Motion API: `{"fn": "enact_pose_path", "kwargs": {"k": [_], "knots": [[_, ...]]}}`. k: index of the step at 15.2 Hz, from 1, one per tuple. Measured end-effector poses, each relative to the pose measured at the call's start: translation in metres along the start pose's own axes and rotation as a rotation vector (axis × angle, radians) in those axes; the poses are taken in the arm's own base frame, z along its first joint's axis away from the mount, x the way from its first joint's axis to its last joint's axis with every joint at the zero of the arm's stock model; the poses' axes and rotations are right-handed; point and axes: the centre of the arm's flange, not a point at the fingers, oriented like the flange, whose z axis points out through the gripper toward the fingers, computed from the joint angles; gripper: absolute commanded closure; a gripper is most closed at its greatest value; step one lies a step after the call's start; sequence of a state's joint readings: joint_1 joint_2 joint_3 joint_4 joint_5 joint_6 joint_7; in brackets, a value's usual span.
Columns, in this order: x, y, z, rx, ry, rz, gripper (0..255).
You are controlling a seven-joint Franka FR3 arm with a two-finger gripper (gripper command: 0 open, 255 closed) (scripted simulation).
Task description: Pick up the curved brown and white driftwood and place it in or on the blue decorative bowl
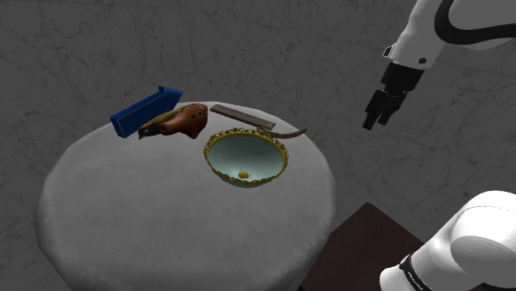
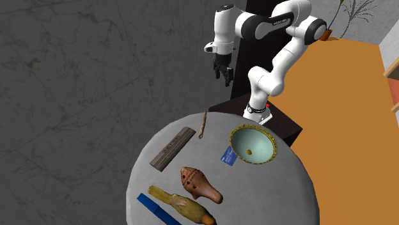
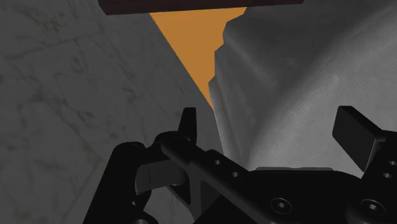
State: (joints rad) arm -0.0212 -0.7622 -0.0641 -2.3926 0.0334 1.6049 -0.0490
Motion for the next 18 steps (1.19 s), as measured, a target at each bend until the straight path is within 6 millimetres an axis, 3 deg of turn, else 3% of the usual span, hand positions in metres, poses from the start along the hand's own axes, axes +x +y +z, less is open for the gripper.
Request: {"fn": "enact_pose_path", "kwargs": {"k": [4,7,12,18], "knots": [[0.023,-0.009,0.007,-0.012,0.003,-0.097,0],[0.059,-0.027,0.019,-0.029,0.008,-0.232,0],[0.111,-0.065,0.034,-0.059,0.019,-0.467,0],[0.154,-0.120,0.060,-0.095,0.030,-0.749,0]]}}
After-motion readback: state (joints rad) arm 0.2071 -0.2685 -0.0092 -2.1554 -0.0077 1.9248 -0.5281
